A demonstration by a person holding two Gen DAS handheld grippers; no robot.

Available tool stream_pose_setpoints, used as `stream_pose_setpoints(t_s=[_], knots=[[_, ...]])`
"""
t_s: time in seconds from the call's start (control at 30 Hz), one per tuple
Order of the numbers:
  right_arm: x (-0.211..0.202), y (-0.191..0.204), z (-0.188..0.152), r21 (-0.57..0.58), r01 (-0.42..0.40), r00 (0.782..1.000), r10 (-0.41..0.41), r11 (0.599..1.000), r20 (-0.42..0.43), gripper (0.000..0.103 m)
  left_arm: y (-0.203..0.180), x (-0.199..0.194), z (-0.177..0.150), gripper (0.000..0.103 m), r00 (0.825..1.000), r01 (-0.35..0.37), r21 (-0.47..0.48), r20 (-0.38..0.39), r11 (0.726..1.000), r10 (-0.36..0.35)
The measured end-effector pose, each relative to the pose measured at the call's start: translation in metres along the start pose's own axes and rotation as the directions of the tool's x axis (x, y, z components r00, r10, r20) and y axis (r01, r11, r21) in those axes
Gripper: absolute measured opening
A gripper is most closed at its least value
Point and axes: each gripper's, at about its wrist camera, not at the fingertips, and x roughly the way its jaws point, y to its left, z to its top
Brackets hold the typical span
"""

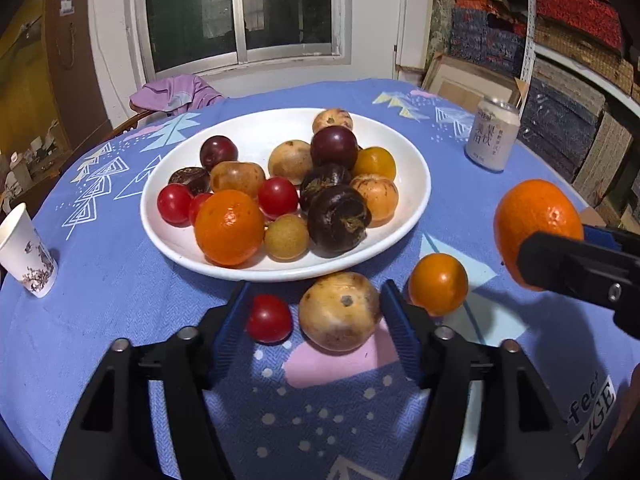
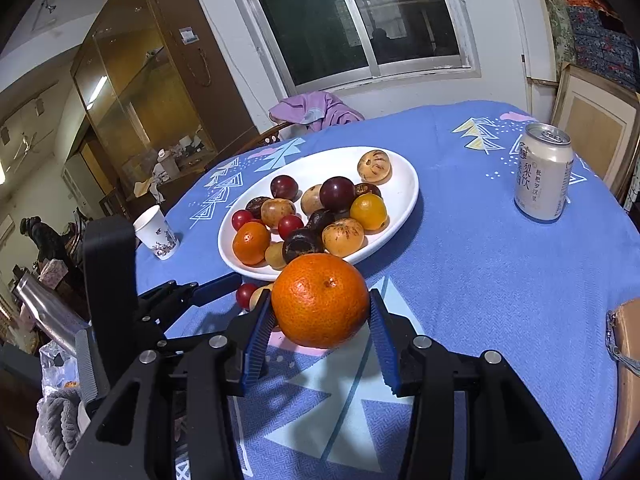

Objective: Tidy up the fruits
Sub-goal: 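Grasp the mandarin orange with the right tool while the left tool grasps the tan fruit, then lower the tan fruit and mandarin onto the white plate and open both tools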

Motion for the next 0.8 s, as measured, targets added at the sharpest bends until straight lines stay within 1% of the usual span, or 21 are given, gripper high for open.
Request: stream_pose_setpoints(t_s=[0.07, 0.1, 0.13, 0.17, 0.23, 0.3, 0.33, 0.4, 0.53, 0.7, 0.8], knots=[[0.0, -0.001, 0.0, 0.002, 0.0, 1.0, 0.0, 1.0, -0.001, 0.048, -0.001, 0.001, -0.001, 0.073, 1.0, 0.002, 0.006, -0.003, 1.0, -0.002], [0.0, -0.001, 0.0, 0.005, 0.0, 1.0, 0.0, 1.0, -0.001, 0.048, -0.001, -0.003, -0.002, 0.066, 1.0, 0.015, 0.009, 0.003, 1.0, -0.015], [0.0, -0.002, 0.0, 0.008, -0.002, 1.0, 0.002, 1.0, 0.0, 0.048, -0.004, -0.006, -0.004, 0.055, 1.0, 0.019, 0.025, 0.011, 0.999, -0.02], [-0.001, -0.003, 0.001, 0.012, -0.003, 1.0, 0.003, 1.0, 0.002, 0.048, -0.01, -0.009, -0.005, 0.049, 1.0, 0.023, 0.054, 0.012, 0.998, -0.024], [-0.001, -0.004, 0.001, 0.018, -0.004, 1.0, 0.004, 1.0, 0.004, 0.048, -0.022, -0.009, -0.008, 0.045, 1.0, 0.028, 0.114, 0.01, 0.993, -0.029], [-0.001, -0.004, 0.001, 0.02, -0.008, 1.0, 0.008, 1.0, 0.005, 0.048, -0.03, -0.004, -0.008, 0.044, 0.999, 0.05, 0.159, -0.01, 0.986, -0.049], [-0.002, -0.005, 0.001, 0.021, -0.008, 1.0, 0.008, 1.0, 0.006, 0.048, -0.031, -0.002, -0.007, 0.045, 0.998, 0.06, 0.16, -0.014, 0.985, -0.058], [-0.001, -0.005, 0.001, 0.022, -0.007, 1.0, 0.007, 1.0, 0.005, 0.048, -0.027, 0.001, -0.005, 0.045, 0.994, 0.106, 0.142, -0.028, 0.984, -0.103], [-0.001, -0.007, 0.001, 0.03, -0.006, 1.0, 0.006, 1.0, 0.005, 0.048, -0.019, -0.002, -0.007, 0.042, 0.988, 0.153, 0.087, -0.016, 0.984, -0.152], [-0.004, -0.014, 0.003, 0.052, -0.003, 1.0, 0.001, 0.999, 0.022, 0.048, -0.006, -0.02, -0.004, 0.042, 0.99, 0.138, 0.043, 0.035, 0.99, -0.139], [-0.001, -0.017, 0.013, 0.069, -0.004, 0.999, 0.002, 0.998, 0.033, 0.048, 0.014, -0.043, 0.014, 0.042, 0.988, 0.102, -0.015, 0.115, 0.995, -0.1]])
